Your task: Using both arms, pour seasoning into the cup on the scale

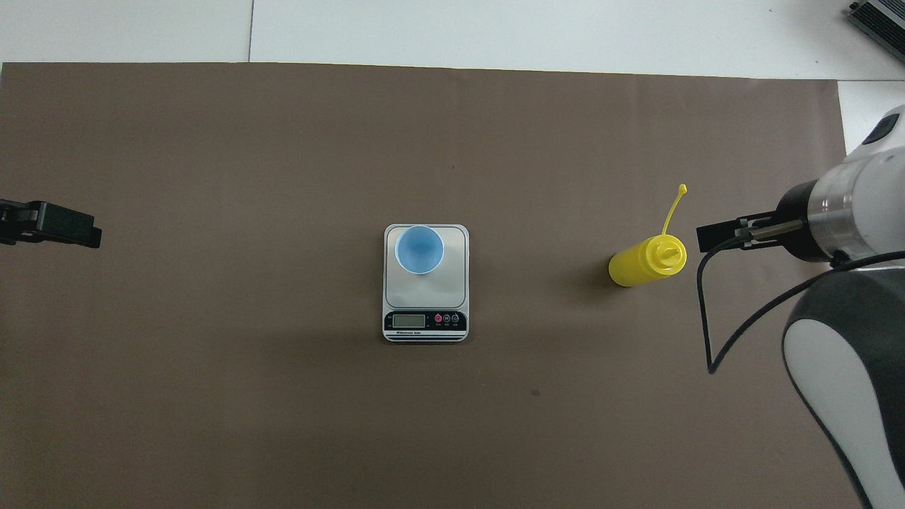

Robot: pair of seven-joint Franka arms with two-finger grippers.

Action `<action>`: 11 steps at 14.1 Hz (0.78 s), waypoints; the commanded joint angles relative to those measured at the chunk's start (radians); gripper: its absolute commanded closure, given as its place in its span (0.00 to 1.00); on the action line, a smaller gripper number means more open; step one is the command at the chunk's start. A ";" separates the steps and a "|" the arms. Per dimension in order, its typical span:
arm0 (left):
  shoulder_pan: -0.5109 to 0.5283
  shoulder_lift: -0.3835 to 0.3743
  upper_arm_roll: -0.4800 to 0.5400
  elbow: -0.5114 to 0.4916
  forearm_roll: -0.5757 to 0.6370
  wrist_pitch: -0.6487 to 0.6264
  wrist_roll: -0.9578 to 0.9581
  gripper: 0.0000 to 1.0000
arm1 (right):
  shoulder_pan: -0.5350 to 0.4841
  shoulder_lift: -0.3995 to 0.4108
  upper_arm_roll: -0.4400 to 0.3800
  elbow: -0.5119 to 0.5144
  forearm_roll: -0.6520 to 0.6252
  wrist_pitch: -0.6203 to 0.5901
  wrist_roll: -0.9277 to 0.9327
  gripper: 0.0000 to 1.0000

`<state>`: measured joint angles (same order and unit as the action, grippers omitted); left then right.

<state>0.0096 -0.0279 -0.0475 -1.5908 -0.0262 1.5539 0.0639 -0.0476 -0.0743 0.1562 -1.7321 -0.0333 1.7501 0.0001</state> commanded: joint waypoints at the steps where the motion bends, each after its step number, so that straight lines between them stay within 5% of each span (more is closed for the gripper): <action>1: 0.015 -0.030 -0.003 -0.031 -0.012 -0.006 0.020 0.00 | -0.011 0.054 0.008 0.114 0.006 -0.098 0.038 0.00; 4: 0.013 -0.030 -0.003 -0.031 -0.012 -0.006 0.019 0.00 | -0.032 0.054 0.005 0.138 0.099 -0.165 0.049 0.00; 11: 0.015 -0.030 -0.003 -0.031 -0.012 -0.006 0.019 0.00 | -0.029 0.034 0.003 0.103 0.073 -0.173 0.109 0.00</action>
<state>0.0096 -0.0279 -0.0475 -1.5908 -0.0262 1.5539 0.0639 -0.0666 -0.0376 0.1515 -1.6226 0.0457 1.5949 0.0921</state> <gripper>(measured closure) 0.000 0.000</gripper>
